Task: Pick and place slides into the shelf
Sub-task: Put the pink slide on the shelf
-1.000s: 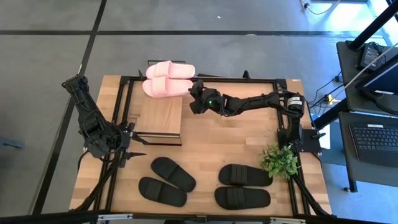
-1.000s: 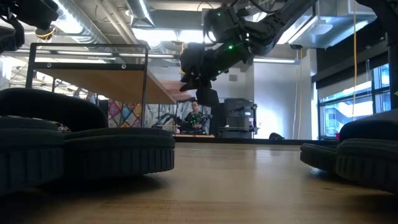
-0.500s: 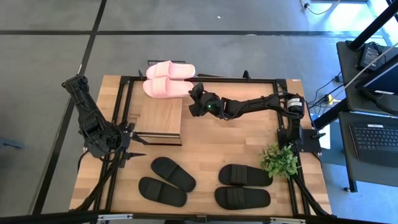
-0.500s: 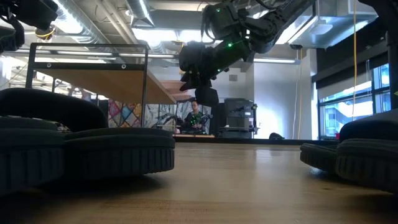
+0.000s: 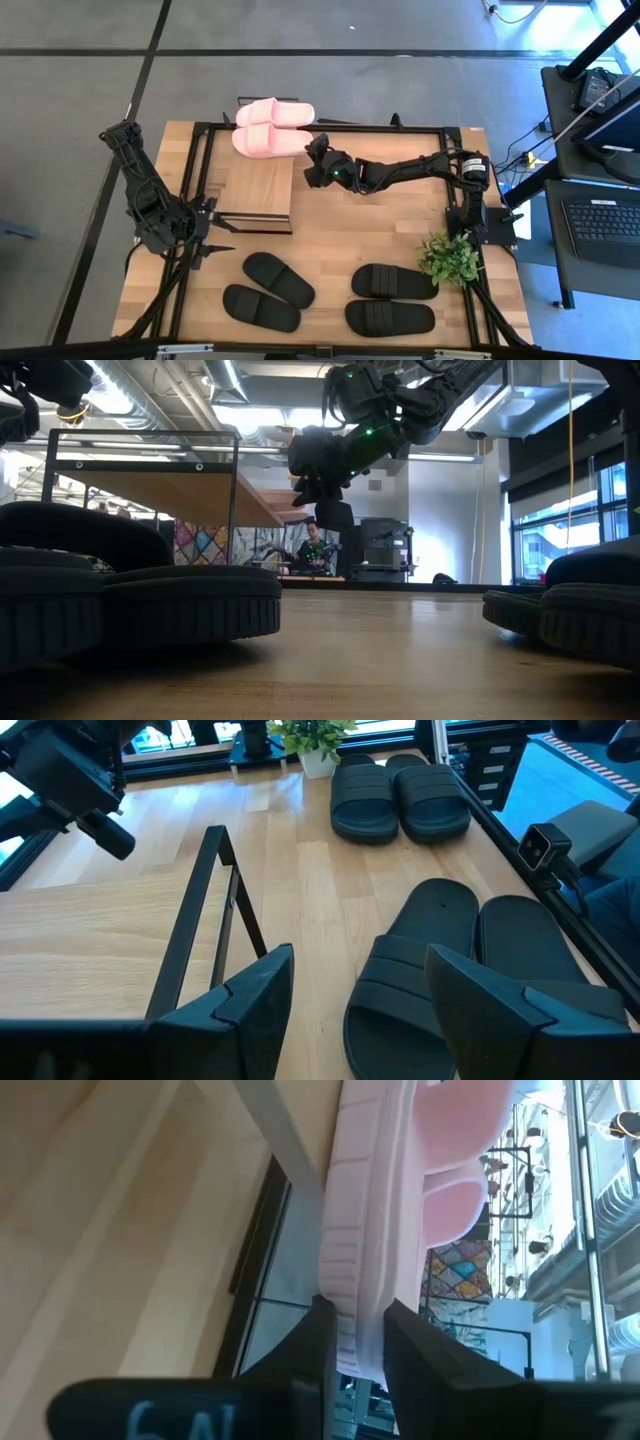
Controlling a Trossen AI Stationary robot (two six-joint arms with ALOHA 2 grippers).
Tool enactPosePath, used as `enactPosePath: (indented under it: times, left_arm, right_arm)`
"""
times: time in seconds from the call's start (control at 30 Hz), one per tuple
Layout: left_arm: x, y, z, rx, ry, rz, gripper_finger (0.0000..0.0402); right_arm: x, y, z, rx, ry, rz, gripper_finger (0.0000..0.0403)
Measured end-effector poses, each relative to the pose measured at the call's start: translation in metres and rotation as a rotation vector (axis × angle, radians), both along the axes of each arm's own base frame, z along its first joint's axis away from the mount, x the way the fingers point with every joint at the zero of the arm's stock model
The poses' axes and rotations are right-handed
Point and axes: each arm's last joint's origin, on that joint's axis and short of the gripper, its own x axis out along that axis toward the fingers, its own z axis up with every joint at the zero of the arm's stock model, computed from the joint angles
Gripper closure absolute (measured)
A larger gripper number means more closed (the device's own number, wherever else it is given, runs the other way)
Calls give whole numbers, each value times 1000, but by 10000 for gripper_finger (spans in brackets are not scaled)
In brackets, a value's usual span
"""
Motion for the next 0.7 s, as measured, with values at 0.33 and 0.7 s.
enactPosePath:
  times: [0.33, 0.7]
  left_arm:
    - [0, 0, 0, 0, 0, 0, 185]
    - [0, 0, 0, -2, 3, -5, 185]
  right_arm:
    - [1, 8, -1, -3, 11, 15, 336]
    - [1, 10, 0, -16, 12, -17, 336]
